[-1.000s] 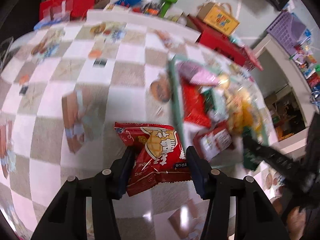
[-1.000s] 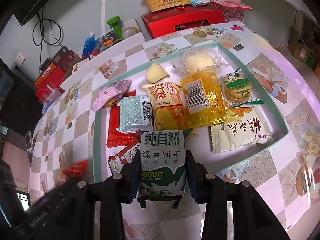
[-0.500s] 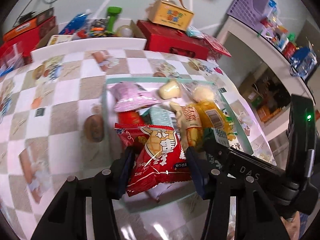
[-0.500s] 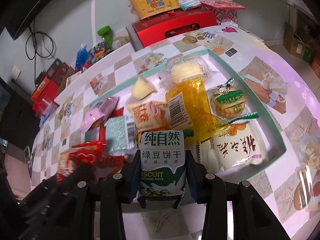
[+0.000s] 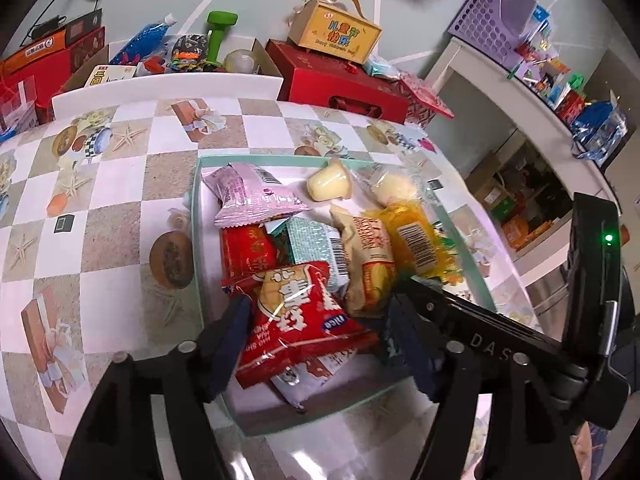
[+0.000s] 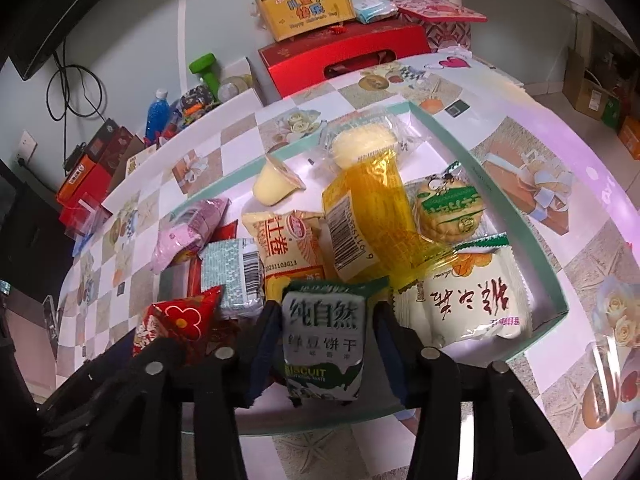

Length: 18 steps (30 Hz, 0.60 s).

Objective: Organize snacks
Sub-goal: 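Lower the red packet and biscuit box into the tray and open both tools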

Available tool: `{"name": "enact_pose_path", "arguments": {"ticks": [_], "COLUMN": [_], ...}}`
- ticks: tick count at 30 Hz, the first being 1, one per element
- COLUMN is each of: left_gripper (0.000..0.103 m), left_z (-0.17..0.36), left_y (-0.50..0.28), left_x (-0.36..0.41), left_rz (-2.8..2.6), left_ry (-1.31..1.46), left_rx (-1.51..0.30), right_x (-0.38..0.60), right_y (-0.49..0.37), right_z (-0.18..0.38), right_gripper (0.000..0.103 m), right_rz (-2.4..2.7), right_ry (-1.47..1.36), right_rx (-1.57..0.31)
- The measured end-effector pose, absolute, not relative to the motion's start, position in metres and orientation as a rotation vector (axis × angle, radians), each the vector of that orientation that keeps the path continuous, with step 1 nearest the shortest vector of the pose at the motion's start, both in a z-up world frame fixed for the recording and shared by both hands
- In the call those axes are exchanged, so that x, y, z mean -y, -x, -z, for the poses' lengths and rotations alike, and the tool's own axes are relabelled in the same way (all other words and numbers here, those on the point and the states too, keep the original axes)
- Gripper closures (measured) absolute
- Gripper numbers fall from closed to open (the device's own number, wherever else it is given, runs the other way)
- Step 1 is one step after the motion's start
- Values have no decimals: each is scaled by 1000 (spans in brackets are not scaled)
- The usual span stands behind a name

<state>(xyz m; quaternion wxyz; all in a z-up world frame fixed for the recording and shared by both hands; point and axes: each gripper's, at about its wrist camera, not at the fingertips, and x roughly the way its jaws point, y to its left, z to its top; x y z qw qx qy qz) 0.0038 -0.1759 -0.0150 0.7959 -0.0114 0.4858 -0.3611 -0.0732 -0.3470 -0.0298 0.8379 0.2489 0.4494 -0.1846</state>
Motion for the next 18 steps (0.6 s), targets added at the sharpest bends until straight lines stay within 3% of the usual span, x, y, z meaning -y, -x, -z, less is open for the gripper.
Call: {"name": "enact_pose_path", "arguments": {"ticks": [15,18], "left_gripper": [24,18], "left_z": [-4,-5], "left_y": [7,5], "left_x": [146,129], "left_rz": [705,598], "left_ry": [49,33], "left_rx": [-1033,-1020], "right_x": [344,341], "right_y": [81,81], "right_z": [20,19], "right_gripper": [41,39], "right_rz": [401,395], "right_ry": [-513,-504], "right_rx": [-946,-946]}}
